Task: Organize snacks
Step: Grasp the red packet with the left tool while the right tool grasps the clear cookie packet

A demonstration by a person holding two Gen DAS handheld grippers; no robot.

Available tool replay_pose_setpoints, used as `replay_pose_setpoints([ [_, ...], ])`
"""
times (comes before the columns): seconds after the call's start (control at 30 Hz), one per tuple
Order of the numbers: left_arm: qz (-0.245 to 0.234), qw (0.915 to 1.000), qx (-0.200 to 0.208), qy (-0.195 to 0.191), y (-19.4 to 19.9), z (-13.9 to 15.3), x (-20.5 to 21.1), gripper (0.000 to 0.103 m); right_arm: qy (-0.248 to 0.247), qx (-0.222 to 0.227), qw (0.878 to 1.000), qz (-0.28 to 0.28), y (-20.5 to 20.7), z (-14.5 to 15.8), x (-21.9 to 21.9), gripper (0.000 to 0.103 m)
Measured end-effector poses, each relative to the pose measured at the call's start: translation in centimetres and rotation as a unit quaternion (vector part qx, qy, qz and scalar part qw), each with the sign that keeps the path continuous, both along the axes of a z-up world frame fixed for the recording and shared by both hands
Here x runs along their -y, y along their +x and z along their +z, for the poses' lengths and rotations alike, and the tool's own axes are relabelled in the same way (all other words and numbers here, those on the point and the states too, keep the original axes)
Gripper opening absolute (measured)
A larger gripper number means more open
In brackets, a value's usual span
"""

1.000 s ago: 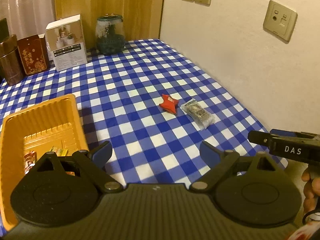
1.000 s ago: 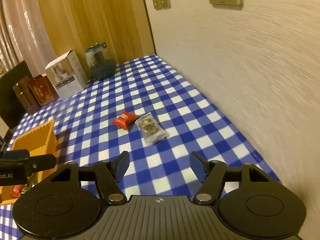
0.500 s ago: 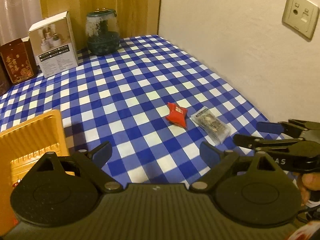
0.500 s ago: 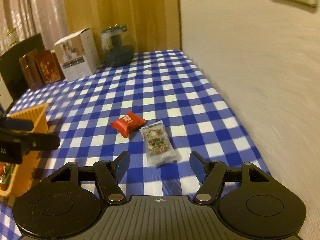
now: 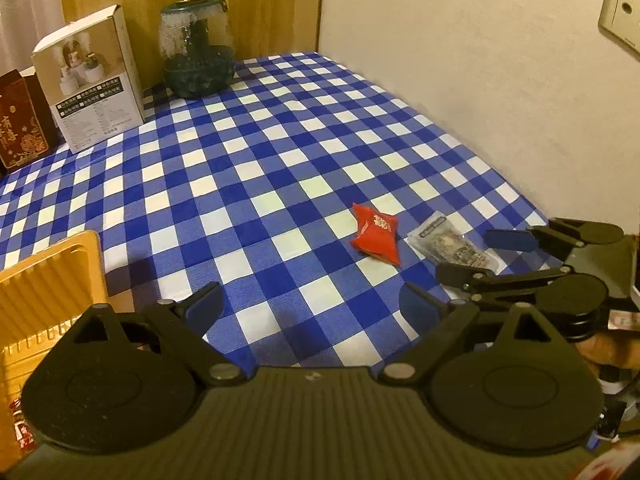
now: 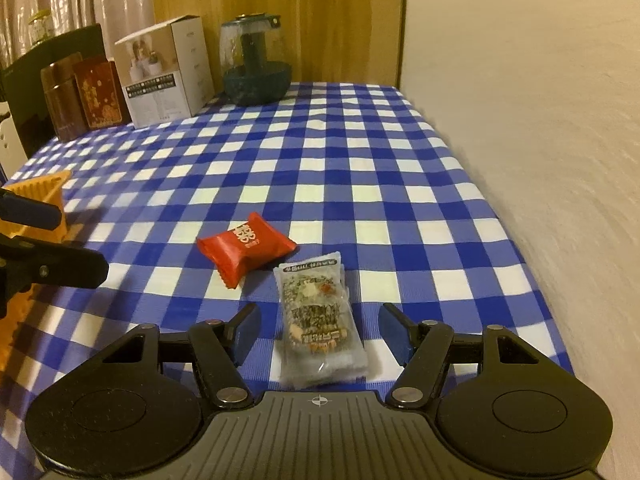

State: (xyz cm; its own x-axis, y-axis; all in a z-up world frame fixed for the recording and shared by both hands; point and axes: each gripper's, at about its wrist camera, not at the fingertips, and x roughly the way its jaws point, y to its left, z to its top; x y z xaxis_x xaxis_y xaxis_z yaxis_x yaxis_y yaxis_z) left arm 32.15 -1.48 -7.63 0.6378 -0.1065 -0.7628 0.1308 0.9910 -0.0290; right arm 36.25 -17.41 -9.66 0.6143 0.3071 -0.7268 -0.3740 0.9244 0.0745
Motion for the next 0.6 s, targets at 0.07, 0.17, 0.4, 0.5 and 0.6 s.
replay_pose_setpoints([
  [0.07, -0.001, 1.0, -0.002, 0.002, 0.3, -0.3, 0.1, 0.093, -0.004, -0.001, 1.0, 0.002, 0.2, -0.3, -0.2, 0.058],
  [0.17, -0.008, 1.0, -0.003, 0.001, 0.8, -0.6, 0.5, 0.093, -0.009, -0.003, 1.0, 0.009, 0.3, -0.7, -0.4, 0.048],
  [0.4, -0.025, 0.9997, 0.001, 0.001, 2.0, -0.7, 1.7, 0.093, -0.004, -0.003, 1.0, 0.003, 0.3, -1.1, -0.2, 0.044],
  [0.5, -0.03, 0.9995, 0.0, -0.001, 2.6, -0.9, 2.2, 0.093, 0.003, -0.006, 1.0, -0.007, 0.2, -0.9, 0.2, 0.039],
  [0.6, -0.035, 0.9994, -0.001, -0.003, 3.5, -1.4, 2.7, 0.093, 0.014, -0.001, 1.0, -0.028, 0.1, -0.3, 0.9, 0.039],
])
